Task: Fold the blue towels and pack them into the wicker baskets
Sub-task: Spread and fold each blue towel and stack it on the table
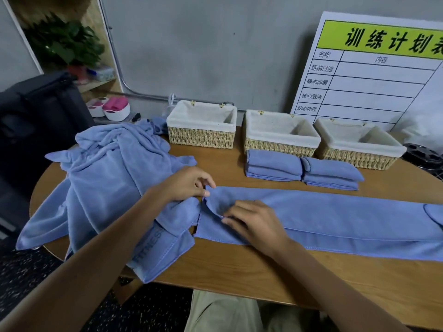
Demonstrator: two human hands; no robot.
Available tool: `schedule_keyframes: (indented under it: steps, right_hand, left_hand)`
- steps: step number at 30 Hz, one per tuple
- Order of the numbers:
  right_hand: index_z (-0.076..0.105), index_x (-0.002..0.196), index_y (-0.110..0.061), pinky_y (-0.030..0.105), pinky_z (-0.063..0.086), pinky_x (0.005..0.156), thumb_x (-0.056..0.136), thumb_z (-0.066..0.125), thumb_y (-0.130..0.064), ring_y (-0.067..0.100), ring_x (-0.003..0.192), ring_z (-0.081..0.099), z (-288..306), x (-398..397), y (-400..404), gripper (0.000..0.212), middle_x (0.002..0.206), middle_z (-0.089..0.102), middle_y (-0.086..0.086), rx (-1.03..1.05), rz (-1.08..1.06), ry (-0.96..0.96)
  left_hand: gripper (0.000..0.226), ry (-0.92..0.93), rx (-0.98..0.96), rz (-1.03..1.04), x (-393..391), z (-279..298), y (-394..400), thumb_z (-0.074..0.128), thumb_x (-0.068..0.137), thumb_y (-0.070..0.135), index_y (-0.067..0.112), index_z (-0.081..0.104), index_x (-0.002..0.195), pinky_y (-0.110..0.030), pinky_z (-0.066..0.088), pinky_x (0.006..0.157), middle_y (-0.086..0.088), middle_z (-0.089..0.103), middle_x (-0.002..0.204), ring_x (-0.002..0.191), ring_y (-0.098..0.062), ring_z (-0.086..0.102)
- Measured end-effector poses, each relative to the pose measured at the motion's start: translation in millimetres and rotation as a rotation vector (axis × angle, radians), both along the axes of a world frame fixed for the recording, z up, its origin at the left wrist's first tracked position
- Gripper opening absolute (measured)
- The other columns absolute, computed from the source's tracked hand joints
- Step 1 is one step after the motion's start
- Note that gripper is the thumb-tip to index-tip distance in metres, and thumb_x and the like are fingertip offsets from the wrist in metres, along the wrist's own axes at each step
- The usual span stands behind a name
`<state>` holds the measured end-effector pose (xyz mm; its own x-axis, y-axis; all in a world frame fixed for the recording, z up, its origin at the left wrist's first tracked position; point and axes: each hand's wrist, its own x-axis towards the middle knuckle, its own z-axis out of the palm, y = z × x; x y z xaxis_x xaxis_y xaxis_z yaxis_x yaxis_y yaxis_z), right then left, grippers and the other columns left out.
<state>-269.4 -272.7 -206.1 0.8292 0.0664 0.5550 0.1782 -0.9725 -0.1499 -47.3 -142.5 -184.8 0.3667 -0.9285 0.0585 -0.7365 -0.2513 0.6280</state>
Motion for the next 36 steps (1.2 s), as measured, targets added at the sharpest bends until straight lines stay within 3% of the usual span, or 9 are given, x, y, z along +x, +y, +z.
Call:
schedule_keyframes:
  steps: [11,16,18,20,22,25,28,30,36]
  right_hand:
    - [0.074,0.1,-0.019,0.029,0.041,0.055,0.1,0.053,-0.035,0.018,0.067,0.054,-7,-1,12,0.027,0.077,0.055,-0.001,-0.071,0.175,0.058]
    - [0.072,0.115,-0.016,0.027,0.043,0.069,0.099,0.055,-0.037,0.015,0.083,0.055,-1,-6,11,0.031,0.092,0.06,0.0,0.009,0.242,0.195]
    - [0.072,0.117,-0.018,0.025,0.046,0.074,0.099,0.056,-0.038,0.013,0.087,0.06,7,-16,5,0.032,0.096,0.063,-0.002,0.15,0.225,0.212]
    - [0.073,0.109,-0.02,0.029,0.051,0.073,0.1,0.054,-0.036,0.014,0.085,0.063,12,-27,-13,0.026,0.096,0.064,-0.004,0.226,0.114,0.125]
    - [0.072,0.101,-0.02,0.038,0.053,0.07,0.099,0.052,-0.035,0.018,0.085,0.063,12,-39,-39,0.025,0.096,0.064,-0.005,0.233,-0.077,0.021]
    - [0.068,0.116,-0.026,0.046,0.05,0.085,0.096,0.04,-0.047,0.024,0.108,0.059,6,-65,-80,0.041,0.119,0.061,-0.005,0.203,-0.323,0.159]
    - [0.034,0.15,-0.043,0.047,0.022,0.119,0.093,0.013,-0.069,0.021,0.149,0.02,-9,-97,-106,0.067,0.162,0.024,-0.011,0.115,-0.451,0.511]
    - [0.012,0.155,-0.046,0.044,0.0,0.123,0.089,0.004,-0.075,0.015,0.153,-0.005,-11,-114,-116,0.073,0.165,-0.001,-0.017,0.134,-0.474,0.596]
    - [0.002,0.155,-0.047,0.041,-0.006,0.123,0.088,0.004,-0.078,0.013,0.152,-0.014,-10,-150,-144,0.074,0.163,-0.012,-0.02,0.165,-0.553,0.606]
  left_hand:
    - [0.034,-0.193,0.012,0.037,8,-4,0,0.065,0.088,-0.007,0.025,0.075,0.093,-0.007,0.044,0.069,0.011,0.068,0.09,0.079,0.004,0.06]
    - [0.042,-0.317,0.006,0.11,1,6,0,0.047,0.083,-0.016,0.014,0.074,0.097,-0.042,0.053,0.078,-0.001,0.067,0.096,0.087,-0.02,0.063]
    - [0.046,-0.385,-0.121,0.148,-20,17,-7,0.044,0.077,-0.015,0.012,0.073,0.1,-0.041,0.051,0.072,-0.004,0.065,0.099,0.082,-0.022,0.06]
    - [0.042,-0.314,-0.243,0.149,-63,23,-19,0.044,0.081,-0.007,0.012,0.072,0.106,-0.028,0.044,0.071,-0.002,0.066,0.104,0.078,-0.015,0.057]
    - [0.037,-0.227,-0.242,0.092,-106,12,-29,0.045,0.093,0.006,0.013,0.068,0.123,-0.019,0.04,0.09,0.0,0.065,0.125,0.105,-0.011,0.06]
    - [0.056,-0.282,0.134,0.067,-133,-22,-25,0.034,0.105,0.049,0.032,0.024,0.158,-0.038,0.008,0.123,0.012,0.01,0.167,0.154,-0.012,0.005]
    - [0.073,-0.393,0.347,0.071,-129,-31,-14,0.009,0.091,0.077,0.046,-0.006,0.156,-0.053,-0.011,0.122,0.022,-0.026,0.16,0.149,-0.011,-0.027]
    - [0.084,-0.432,0.37,0.068,-128,-30,-13,0.0,0.081,0.087,0.047,-0.012,0.155,-0.058,-0.01,0.12,0.022,-0.03,0.159,0.148,-0.014,-0.03]
    - [0.108,-0.442,0.436,0.071,-130,-24,-17,-0.009,0.06,0.101,0.048,-0.012,0.154,-0.067,-0.001,0.118,0.021,-0.035,0.156,0.147,-0.017,-0.03]
